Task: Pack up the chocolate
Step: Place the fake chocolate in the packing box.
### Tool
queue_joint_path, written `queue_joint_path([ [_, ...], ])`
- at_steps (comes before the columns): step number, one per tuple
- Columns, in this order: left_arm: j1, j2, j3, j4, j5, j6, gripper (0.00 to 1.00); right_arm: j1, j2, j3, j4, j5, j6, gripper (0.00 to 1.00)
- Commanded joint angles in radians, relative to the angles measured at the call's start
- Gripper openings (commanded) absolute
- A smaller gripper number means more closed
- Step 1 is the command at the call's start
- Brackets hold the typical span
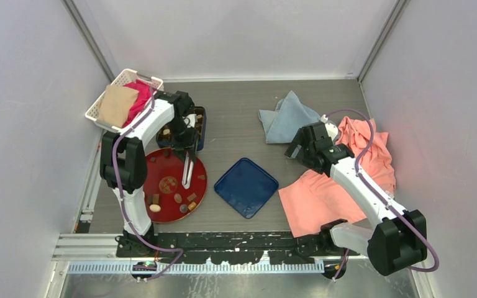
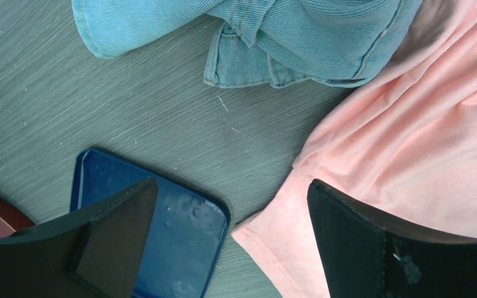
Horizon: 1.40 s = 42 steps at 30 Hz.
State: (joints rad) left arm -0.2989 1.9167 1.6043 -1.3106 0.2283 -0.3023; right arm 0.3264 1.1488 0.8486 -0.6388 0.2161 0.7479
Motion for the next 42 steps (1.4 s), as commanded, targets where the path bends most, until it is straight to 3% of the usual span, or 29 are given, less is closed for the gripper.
queue_joint_path([
  [1,0.003,-0.022,0.013,-0.027,0.010,0.018,0.27,0.003,-0.026,0.007,0.013,0.020,0.007,0.96],
  [42,0.003,-0.016,0.072,-0.062,0.006,0.015,0.31,0.002,-0.032,0.014,0.008,0.023,0.002,0.96],
])
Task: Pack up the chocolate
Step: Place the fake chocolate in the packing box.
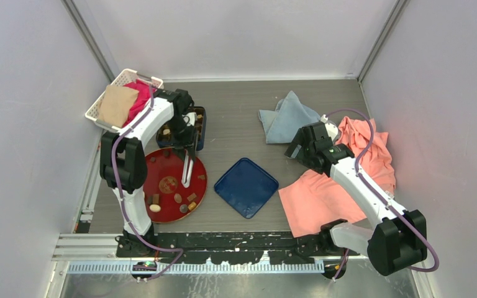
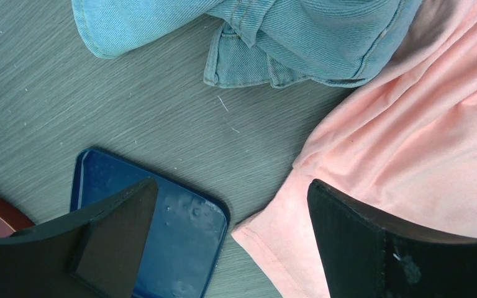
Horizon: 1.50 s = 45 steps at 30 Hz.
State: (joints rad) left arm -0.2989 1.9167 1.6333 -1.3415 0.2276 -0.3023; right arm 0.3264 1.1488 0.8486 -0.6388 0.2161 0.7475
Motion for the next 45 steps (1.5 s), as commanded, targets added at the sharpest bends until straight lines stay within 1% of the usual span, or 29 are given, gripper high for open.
queue_joint_path([
  [1,0.003,-0.017,0.043,-0.030,0.007,0.015,0.31,0.002,-0.032,0.013,0.008,0.023,0.003,0.96],
  [22,0.003,0.002,0.013,-0.025,0.022,0.015,0.32,0.002,-0.038,0.006,0.009,0.026,0.004,0.96],
  [30,0.003,0.012,0.005,-0.017,0.026,0.015,0.36,0.002,-0.041,0.001,0.008,0.029,0.003,0.96],
  [45,0.000,0.009,0.002,-0.018,0.029,0.011,0.37,0.002,-0.047,-0.003,0.007,0.030,0.004,0.96],
])
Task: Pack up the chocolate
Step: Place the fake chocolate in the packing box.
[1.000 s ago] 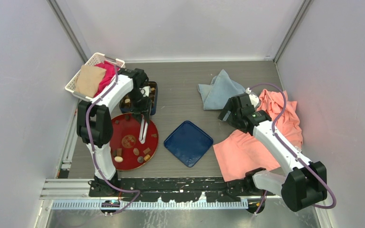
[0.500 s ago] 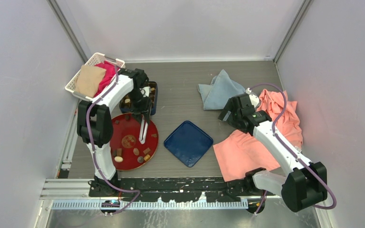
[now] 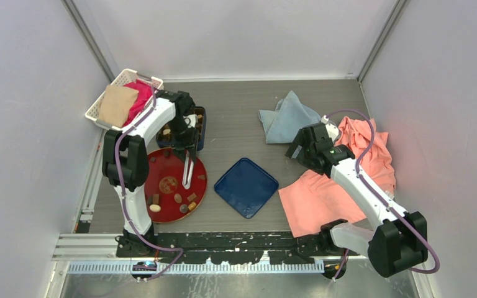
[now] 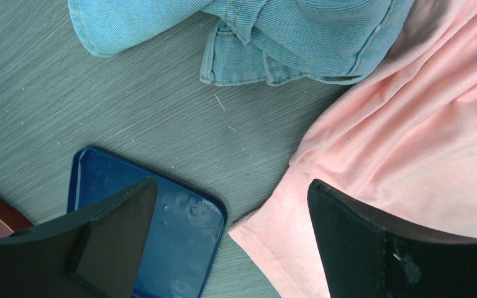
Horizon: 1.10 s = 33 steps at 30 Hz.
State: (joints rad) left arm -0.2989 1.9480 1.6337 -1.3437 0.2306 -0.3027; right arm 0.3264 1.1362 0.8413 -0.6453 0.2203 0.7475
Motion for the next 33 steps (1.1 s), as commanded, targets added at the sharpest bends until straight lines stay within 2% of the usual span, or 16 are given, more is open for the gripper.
queue_joint_path([
  [1,0.000,-0.024,0.003,-0.015,0.027,0.012,0.38,0.003,-0.035,0.004,0.014,0.026,0.003,0.96],
  [10,0.000,-0.027,0.014,-0.021,0.033,0.011,0.38,0.001,-0.038,0.005,0.015,0.026,0.003,0.96],
  [14,0.000,-0.035,0.020,-0.022,0.030,0.008,0.35,0.002,-0.038,0.007,0.014,0.026,0.003,0.96],
  [16,0.000,-0.043,0.037,-0.028,0.032,0.005,0.28,0.002,-0.036,0.007,0.013,0.025,0.001,0.96],
  [20,0.000,-0.061,0.097,-0.056,0.033,-0.004,0.04,0.003,-0.033,0.010,0.012,0.023,0.001,0.96],
  [22,0.000,-0.070,0.136,-0.075,0.032,-0.005,0.00,0.002,-0.035,0.010,0.012,0.022,0.001,0.96],
  [29,-0.061,-0.059,0.294,-0.072,0.049,-0.030,0.00,0.002,-0.031,0.013,0.015,0.018,0.001,0.96],
  [33,-0.137,0.039,0.429,-0.004,0.069,-0.065,0.00,0.002,-0.027,0.021,0.012,0.010,0.003,0.96],
])
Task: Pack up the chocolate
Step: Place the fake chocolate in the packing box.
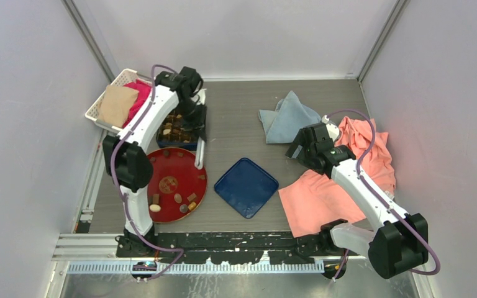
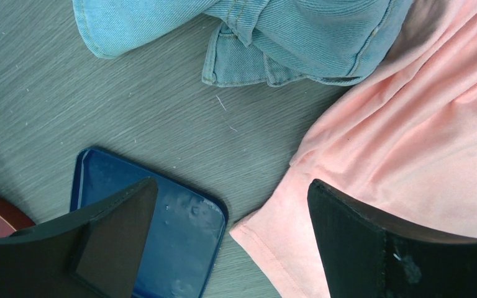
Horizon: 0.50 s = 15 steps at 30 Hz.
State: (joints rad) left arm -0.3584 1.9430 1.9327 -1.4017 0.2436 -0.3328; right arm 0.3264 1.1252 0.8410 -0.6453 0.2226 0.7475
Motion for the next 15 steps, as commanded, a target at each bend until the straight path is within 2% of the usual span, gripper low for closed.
queue_joint_path([
  [1,-0.094,0.080,0.172,0.066,0.055,-0.039,0.00,0.002,-0.017,0.025,0.006,0.012,0.001,0.96],
  [7,-0.123,0.281,0.400,0.189,0.133,-0.102,0.00,0.001,-0.052,0.032,-0.034,0.060,-0.008,0.96],
  [15,-0.122,0.495,0.560,0.432,0.120,-0.183,0.02,0.002,-0.067,0.040,-0.079,0.075,0.003,0.96],
])
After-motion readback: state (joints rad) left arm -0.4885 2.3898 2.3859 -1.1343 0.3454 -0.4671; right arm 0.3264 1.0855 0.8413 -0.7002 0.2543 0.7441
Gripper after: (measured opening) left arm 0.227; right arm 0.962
